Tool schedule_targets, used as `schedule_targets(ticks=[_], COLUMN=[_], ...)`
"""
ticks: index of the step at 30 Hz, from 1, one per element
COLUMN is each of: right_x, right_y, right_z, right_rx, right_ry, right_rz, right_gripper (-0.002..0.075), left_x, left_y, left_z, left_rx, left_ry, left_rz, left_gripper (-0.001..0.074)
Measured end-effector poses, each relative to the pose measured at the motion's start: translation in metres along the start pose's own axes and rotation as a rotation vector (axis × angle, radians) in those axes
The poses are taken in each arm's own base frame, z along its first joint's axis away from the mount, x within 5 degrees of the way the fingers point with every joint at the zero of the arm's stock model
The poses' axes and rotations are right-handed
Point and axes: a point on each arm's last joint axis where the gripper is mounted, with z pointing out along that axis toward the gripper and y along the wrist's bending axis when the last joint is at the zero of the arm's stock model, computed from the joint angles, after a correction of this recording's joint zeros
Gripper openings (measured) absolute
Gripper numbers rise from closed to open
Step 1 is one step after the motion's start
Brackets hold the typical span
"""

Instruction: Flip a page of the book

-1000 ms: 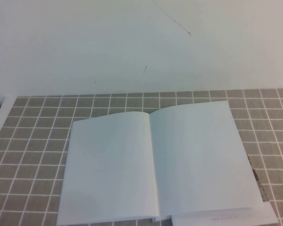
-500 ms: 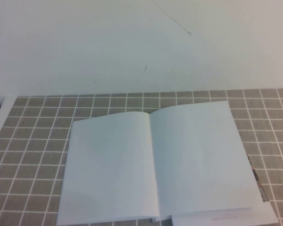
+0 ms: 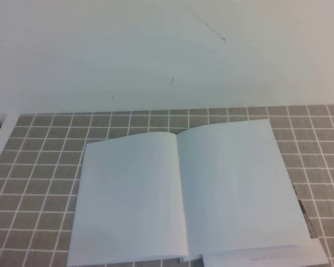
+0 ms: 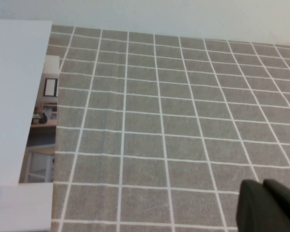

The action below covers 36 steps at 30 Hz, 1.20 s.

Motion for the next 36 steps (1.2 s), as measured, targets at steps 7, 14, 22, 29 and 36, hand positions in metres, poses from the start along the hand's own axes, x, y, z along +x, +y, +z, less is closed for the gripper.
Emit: schedule_targets(ticks=[7, 14, 22, 29, 36], right_x=[0.0003, 0.0001, 0.0001, 0.0, 0.0], right_y=[0.0, 0.0011, 0.0011, 0.0011, 0.0011], right_z=[0.0002, 0.0002, 0.0002, 0.0002, 0.0002], right_rx=[0.0, -0.019, -0.019, -0.019, -0.019], right_ry=[-0.001, -0.003, -0.003, -0.005, -0.006], right_rz=[0.0, -0.007, -0.007, -0.05, -0.098], right_gripper=[-0.0001, -0.0001, -0.0001, -0.0001, -0.0001], left_x=[0.0, 0.0, 0.0, 0.0, 0.0], left_y=[0.0, 0.0, 0.0, 0.0, 0.0], left_z=[0.0, 0.0, 0.0, 0.0, 0.0], left_rx=[0.0, 0.0, 0.0, 0.0, 0.0], left_ry=[0.0, 0.0, 0.0, 0.0, 0.0], left_rz=[0.0, 0.0, 0.0, 0.0, 0.0], left_gripper=[-0.0004, -0.0004, -0.0004, -0.0004, -0.0004])
